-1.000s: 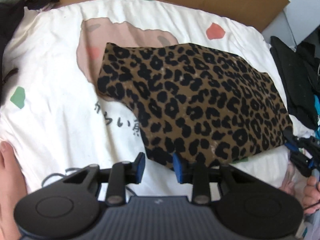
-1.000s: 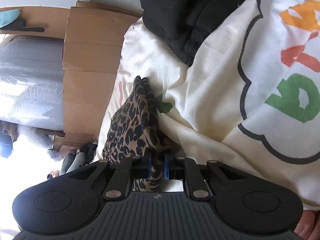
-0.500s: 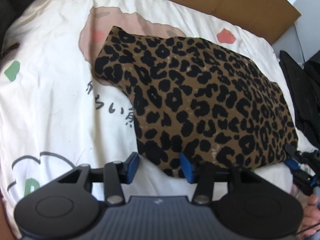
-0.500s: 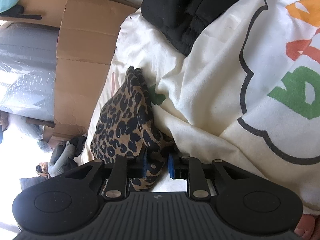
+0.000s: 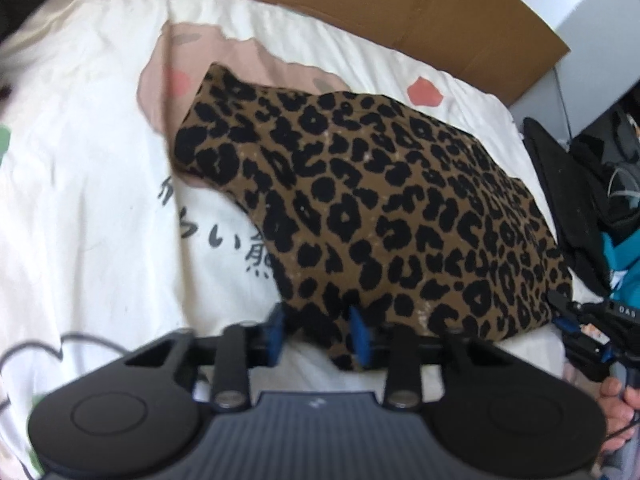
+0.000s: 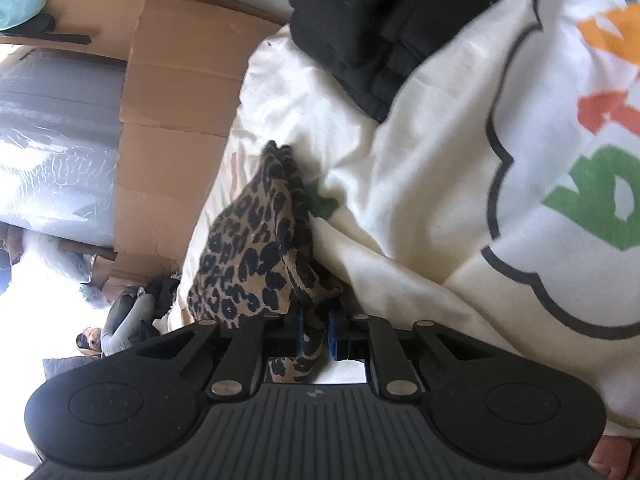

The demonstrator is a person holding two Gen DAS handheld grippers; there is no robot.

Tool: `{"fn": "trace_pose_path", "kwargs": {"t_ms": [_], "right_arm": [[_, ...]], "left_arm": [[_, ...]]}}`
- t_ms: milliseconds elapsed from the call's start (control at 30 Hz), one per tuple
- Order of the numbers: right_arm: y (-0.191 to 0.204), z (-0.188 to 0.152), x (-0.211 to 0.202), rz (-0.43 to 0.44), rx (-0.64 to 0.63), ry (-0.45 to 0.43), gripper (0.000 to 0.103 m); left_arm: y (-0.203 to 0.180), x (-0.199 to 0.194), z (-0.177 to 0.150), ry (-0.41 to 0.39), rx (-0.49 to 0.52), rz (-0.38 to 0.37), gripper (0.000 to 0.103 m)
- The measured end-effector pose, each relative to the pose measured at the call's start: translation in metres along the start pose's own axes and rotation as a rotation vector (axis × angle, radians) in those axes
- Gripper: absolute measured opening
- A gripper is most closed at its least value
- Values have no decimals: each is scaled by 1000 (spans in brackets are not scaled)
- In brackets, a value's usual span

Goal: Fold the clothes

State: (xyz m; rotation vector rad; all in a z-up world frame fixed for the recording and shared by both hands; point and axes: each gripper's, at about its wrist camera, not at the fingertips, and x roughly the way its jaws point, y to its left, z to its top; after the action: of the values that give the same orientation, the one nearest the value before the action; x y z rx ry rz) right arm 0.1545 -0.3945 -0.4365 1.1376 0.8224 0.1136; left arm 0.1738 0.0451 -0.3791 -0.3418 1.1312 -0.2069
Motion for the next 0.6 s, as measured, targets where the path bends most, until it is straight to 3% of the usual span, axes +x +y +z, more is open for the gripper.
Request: {"fn": "trace_pose_path", "kwargs": {"t_ms": [100,167,600], "right_arm": [[7,3,-3,8,-17,-14,10],[8,5,-5,8,-24,-21,10],[19,45,3,8,-77,-69,9]], "left_arm": [[-2,-4,-6,16,-34,-25,24],[-7,-6,-10,26,-10,-29,30],[-23,3,-16,31,28,-65,38]]}}
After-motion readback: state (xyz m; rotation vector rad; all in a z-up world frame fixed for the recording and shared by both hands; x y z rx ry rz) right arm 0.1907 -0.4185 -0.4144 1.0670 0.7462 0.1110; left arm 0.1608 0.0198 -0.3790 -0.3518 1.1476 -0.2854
